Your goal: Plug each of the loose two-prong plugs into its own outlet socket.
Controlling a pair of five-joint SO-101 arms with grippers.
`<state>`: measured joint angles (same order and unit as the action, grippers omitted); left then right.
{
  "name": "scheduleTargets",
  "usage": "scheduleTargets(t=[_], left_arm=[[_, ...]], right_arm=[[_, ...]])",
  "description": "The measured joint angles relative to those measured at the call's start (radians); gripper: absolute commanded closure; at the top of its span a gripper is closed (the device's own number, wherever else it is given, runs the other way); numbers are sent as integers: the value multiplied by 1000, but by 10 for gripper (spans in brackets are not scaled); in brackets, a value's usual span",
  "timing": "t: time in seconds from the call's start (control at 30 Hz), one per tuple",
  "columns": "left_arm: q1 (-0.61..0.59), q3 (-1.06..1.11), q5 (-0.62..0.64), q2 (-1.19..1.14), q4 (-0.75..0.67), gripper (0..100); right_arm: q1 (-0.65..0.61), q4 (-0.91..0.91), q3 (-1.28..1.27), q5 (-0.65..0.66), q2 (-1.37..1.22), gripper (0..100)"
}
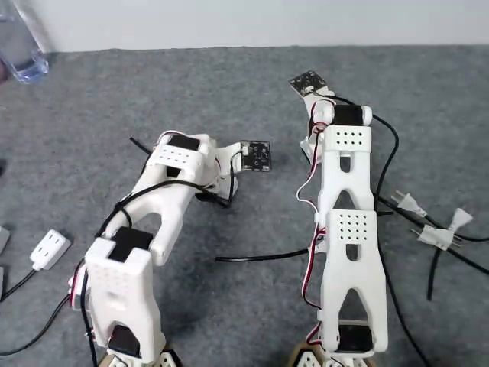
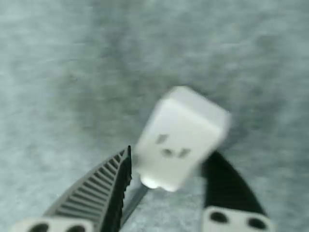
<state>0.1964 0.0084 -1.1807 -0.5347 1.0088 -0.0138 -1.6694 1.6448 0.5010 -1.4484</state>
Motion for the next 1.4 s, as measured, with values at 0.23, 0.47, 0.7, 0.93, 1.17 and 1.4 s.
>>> scheduleTargets(t=[0.23, 0.47, 0.7, 0.93, 1.17, 1.4], left_arm=[[2, -175, 5, -91, 178, 935], [-2, -267, 5, -110, 311, 969], [-2, -344, 5, -114, 522, 970], [-37, -385, 5, -114, 701, 970], [-55, -308, 6, -114, 712, 804], [-60, -308, 49, -114, 713, 644]], right_arm=[[0, 0, 0, 0, 0, 775], [0, 0, 0, 0, 0, 775], [0, 9, 0, 2, 0, 775], [0, 9, 0, 2, 0, 775], [0, 9, 0, 2, 0, 775], [0, 9, 0, 2, 0, 775]])
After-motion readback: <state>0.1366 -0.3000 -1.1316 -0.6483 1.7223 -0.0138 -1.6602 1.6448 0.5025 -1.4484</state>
